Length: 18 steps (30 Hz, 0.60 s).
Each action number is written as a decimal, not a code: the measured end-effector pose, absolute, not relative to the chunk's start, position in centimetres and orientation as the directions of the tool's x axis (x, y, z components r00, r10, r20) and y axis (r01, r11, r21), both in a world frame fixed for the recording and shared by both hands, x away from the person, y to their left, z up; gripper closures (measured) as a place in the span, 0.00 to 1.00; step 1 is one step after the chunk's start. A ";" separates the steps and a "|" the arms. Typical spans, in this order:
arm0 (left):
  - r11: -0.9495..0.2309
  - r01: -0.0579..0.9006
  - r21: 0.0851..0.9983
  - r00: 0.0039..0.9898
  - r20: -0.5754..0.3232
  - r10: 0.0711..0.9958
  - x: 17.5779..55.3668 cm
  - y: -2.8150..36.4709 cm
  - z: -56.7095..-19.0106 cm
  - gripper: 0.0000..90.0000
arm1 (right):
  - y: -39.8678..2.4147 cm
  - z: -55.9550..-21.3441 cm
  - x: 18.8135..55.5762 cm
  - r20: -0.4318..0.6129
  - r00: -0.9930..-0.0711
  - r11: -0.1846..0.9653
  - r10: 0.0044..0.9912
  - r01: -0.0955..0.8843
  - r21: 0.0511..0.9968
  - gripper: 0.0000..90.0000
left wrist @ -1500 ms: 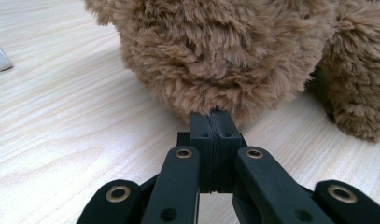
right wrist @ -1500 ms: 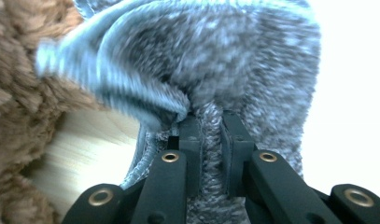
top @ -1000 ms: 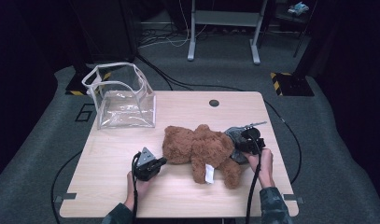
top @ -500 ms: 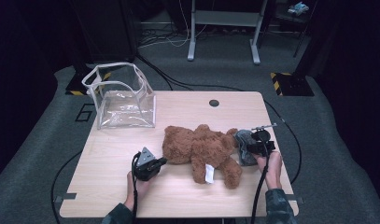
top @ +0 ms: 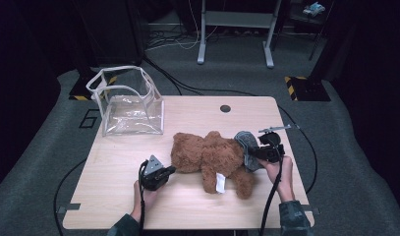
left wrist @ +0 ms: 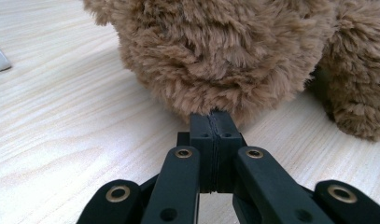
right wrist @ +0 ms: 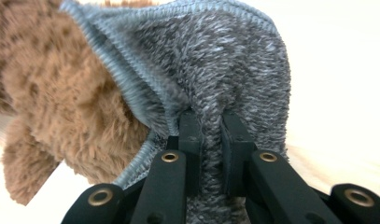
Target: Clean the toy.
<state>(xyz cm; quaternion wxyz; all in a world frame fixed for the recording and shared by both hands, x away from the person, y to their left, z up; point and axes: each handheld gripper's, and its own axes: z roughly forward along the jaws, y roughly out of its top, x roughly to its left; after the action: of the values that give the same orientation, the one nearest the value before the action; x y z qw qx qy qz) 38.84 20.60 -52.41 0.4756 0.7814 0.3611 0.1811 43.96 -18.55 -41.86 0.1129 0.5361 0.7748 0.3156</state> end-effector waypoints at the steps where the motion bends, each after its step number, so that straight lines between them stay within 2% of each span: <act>1: -0.285 0.386 0.877 0.672 -0.055 0.739 38.9 20.6 -52.5 0.99 | -18.3 -42.3 44.2 0.172 -0.402 0.228 0.899 0.768 0.599 0.90; 18: -0.283 0.393 0.875 0.671 -0.062 0.738 38.8 20.4 -52.5 0.99 | -17.9 -47.6 46.0 0.206 -0.377 0.234 0.903 0.833 0.501 0.90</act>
<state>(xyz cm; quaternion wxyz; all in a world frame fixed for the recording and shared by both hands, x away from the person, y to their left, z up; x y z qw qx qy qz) 38.82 20.45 -52.45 0.4763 0.7803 0.3625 0.1814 46.02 -17.87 -47.61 0.0635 0.5545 0.7828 0.2752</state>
